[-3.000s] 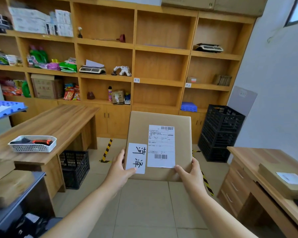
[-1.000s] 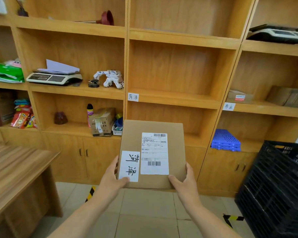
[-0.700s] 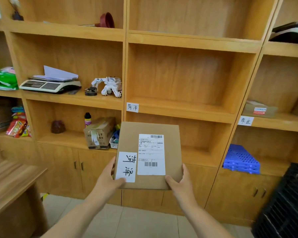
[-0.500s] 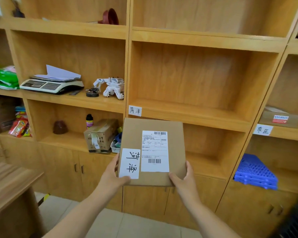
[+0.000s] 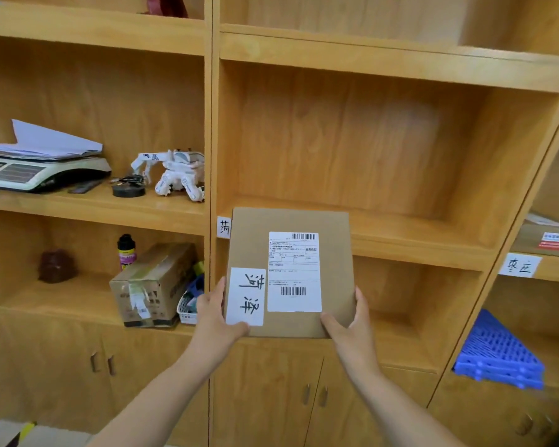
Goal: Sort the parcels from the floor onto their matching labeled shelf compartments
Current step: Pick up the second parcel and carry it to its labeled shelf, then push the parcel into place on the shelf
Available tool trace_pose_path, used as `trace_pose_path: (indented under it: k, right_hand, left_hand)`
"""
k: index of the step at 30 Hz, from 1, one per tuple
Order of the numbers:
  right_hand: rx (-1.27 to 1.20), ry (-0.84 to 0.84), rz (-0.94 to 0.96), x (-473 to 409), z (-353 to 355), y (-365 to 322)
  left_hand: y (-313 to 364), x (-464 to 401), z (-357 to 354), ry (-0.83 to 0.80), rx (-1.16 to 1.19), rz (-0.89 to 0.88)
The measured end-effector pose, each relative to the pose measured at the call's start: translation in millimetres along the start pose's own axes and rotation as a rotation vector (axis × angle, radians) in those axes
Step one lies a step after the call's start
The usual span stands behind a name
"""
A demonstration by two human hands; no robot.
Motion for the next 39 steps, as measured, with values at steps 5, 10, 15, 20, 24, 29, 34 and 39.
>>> trace_pose_path:
  k: [5,10,15,20,24,29,34,39]
  right_hand:
    - [-0.004,0.058,0.043,-73.9,-42.7,-11.6]
    - [0.010,0.120,0.059,-146.9,-85.1,-17.6]
    - [0.065,0.102,0.148,-197.4,-111.3,-29.1]
    - [0.185,0.001,0.216,-234.8,-130.7,-27.8]
    - [0.231,-0.047,0.248,-256.7,-141.2,-23.1]
    - [0.266,-0.053,0.280,-277.2,-148.5,-21.7]
    - [0.288,-0.053,0.299,-296.6,-152.4,-19.3]
    - [0.415,-0.016,0.376,-306.2,-156.9,-11.6]
  left_hand:
    - [12.5,-92.5,11.0,0.002,0.007,-0.105]
    - [17.7,-180.7,27.3,-0.034,0.050,-0.174]
    - [25.2,-239.5,30.2,-0.044,-0.009,-0.282]
    - [28.6,-276.2,30.0,0.018,-0.103,-0.330]
    - [29.3,-294.6,28.4,0.056,-0.134,-0.347]
    - [30.5,-313.4,26.5,0.102,-0.260,-0.352]
    - [44.3,-328.0,21.2,0.195,-0.476,-0.428]
    - [44.8,-329.1,7.9,0.343,-0.825,-0.609]
Point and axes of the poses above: each hand's wrist, its own x-axis away from the middle knuckle, its own z-axis out of the back of the hand, y = z × x, the point moved 5 cm from there along -x, towards the middle knuckle, and after that the axes turned 7 degrees about z, right-handed, at the moved point
